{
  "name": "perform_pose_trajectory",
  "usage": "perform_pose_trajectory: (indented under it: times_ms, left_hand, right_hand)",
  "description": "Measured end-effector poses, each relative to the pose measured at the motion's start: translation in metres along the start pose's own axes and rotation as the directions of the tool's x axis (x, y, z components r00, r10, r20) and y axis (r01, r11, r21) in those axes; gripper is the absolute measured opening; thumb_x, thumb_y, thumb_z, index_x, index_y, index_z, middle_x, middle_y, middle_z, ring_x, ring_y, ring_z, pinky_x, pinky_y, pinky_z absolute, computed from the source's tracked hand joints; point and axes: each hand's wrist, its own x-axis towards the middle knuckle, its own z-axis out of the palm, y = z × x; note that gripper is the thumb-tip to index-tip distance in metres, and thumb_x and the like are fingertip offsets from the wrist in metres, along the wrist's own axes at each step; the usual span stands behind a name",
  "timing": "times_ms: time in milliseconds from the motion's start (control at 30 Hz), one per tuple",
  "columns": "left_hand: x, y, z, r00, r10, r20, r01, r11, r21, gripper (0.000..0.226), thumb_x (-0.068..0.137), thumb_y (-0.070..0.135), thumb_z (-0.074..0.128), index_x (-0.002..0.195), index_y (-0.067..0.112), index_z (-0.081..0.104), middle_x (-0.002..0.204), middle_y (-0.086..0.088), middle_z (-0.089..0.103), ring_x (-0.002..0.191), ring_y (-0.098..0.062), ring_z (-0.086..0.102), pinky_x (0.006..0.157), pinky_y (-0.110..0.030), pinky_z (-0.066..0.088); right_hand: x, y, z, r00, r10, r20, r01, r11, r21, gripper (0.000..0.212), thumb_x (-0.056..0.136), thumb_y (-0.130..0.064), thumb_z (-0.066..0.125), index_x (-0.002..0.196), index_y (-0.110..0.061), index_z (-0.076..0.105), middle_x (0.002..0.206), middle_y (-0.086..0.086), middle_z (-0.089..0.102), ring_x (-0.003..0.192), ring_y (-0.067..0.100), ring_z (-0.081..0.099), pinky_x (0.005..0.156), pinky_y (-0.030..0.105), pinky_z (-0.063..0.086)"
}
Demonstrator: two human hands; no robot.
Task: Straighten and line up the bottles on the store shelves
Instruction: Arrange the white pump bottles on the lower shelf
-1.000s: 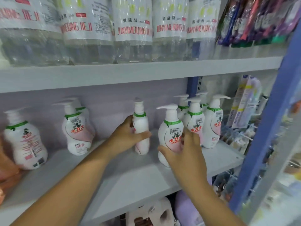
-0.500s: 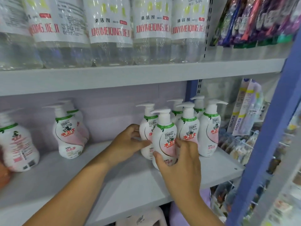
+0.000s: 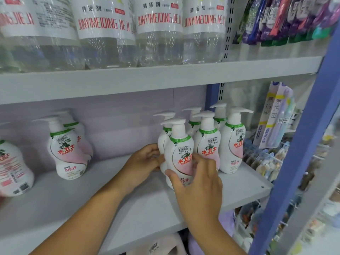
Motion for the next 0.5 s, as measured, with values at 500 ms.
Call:
perform_pose_trajectory:
  times_ms: [500]
  left_hand:
    - [-0.065, -0.001, 0.064, 0.926, 0.172, -0.336, -0.022, 0.913, 0.408, 0.047, 0.079, 0.043, 0.083, 0.115, 0.045, 0.052, 0.109, 0.024, 0.063, 0.083, 0.006, 0.061, 0.071, -0.022, 0.053]
  right_hand:
    - [0.067, 0.095, -0.065, 0.942, 0.255, 0.217, -0.309, 0.913, 0.266, 0.066, 0.089, -0.037, 0.074, 0.146, -0.021, 0.045, 0.137, -0.005, 0.044, 0.122, 0.009, 0.048, 0.099, 0.028, 0.038]
